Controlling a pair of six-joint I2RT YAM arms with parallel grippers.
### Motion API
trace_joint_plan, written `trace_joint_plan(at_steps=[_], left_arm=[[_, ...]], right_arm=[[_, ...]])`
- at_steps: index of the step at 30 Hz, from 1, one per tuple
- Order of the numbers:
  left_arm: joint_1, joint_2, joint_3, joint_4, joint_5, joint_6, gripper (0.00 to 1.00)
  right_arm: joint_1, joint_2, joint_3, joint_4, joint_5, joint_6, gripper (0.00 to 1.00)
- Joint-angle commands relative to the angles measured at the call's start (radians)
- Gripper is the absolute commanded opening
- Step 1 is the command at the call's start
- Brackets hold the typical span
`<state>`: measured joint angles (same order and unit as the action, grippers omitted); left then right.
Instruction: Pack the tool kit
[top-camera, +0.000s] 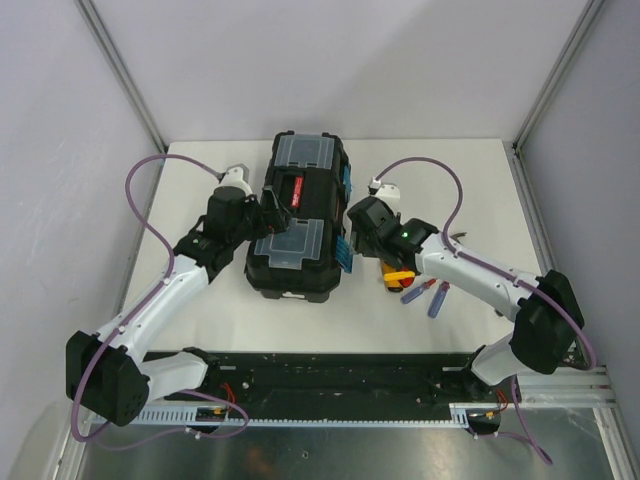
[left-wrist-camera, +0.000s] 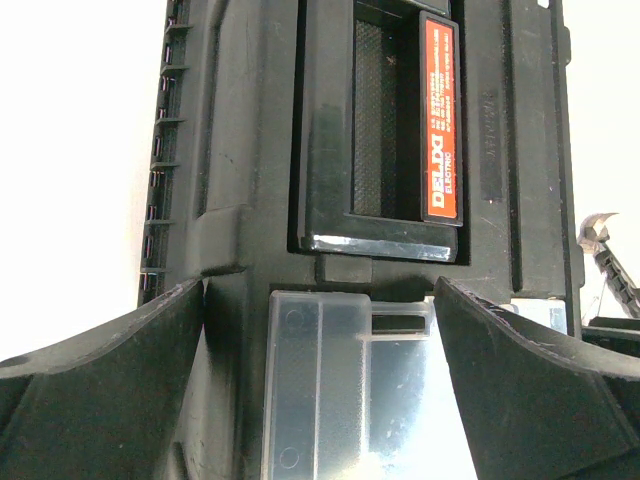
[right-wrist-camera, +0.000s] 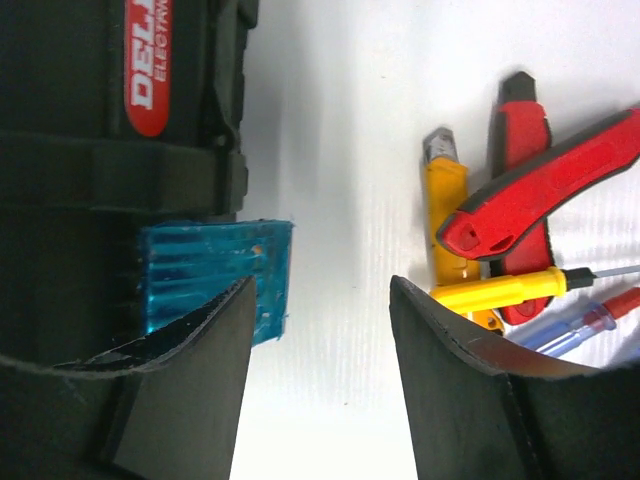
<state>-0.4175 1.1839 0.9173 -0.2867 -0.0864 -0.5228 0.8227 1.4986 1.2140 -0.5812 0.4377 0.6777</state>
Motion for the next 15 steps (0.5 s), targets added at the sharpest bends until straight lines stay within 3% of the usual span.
trace_joint_plan(at_steps=[1, 7, 15], left_arm=[[-0.023, 0.087, -0.095, -0.311, -0.005, 0.105, 0.98], [-0.023, 0.076, -0.1, -0.311, 0.003, 0.1, 0.98], [-0.023, 0.057, -0.106, -0.31, 0.027, 0.094, 0.98]], right_arm=[[-0.031, -0.023, 0.012, -0.023, -0.003, 0.026, 0.6], [-0.09, 0.0, -0.113, 0.107, -0.183, 0.1, 0.53], [-0.102, 0.086, -0.15, 0.226, -0.342, 0.126, 0.43]])
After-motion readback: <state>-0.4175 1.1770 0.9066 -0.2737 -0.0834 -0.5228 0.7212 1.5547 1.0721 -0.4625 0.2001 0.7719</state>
